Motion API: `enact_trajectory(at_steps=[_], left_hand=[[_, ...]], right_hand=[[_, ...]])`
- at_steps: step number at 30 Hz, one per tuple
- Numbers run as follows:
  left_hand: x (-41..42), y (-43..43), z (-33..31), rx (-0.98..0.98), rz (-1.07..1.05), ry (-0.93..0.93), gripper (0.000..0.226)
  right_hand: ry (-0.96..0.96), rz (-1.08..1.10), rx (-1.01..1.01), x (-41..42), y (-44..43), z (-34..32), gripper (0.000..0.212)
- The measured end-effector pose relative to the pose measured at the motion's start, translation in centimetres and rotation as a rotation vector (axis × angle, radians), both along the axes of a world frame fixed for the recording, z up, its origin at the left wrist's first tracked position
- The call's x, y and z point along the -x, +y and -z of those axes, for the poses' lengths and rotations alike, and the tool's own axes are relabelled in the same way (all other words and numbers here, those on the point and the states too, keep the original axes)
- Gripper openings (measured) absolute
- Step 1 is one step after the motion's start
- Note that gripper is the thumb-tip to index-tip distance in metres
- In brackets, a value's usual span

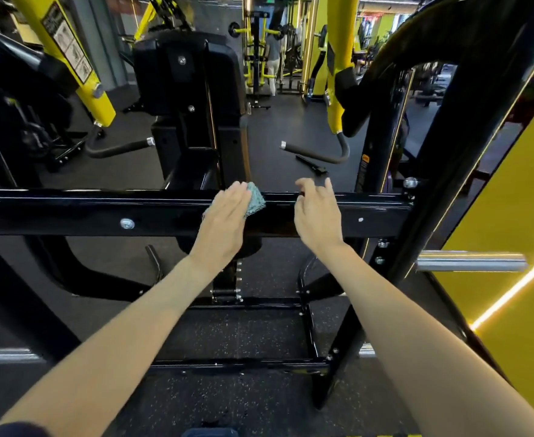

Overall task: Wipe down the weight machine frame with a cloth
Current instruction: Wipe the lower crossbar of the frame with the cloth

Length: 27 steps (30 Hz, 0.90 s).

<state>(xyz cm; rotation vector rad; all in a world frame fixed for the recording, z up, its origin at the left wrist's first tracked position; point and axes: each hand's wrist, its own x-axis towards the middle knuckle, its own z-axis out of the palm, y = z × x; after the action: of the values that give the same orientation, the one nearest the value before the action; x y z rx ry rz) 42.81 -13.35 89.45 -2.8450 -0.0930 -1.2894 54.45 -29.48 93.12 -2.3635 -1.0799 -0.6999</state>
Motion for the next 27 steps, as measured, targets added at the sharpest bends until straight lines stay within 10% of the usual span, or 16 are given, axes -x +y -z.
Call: enact_trajectory(at_steps=[13, 27], left_hand=[[-11.9, -15.5, 0.5, -0.091, 0.119, 0.022, 0.045], [-6.6, -6.0, 1.6, -0.927, 0.070, 0.208, 0.059]], right_hand=[[-0.294, 0.275, -0.232, -6.6, -14.7, 4.2, 0.072], [-0.301, 0.270, 0.177, -8.5, -18.2, 4.8, 0.083]])
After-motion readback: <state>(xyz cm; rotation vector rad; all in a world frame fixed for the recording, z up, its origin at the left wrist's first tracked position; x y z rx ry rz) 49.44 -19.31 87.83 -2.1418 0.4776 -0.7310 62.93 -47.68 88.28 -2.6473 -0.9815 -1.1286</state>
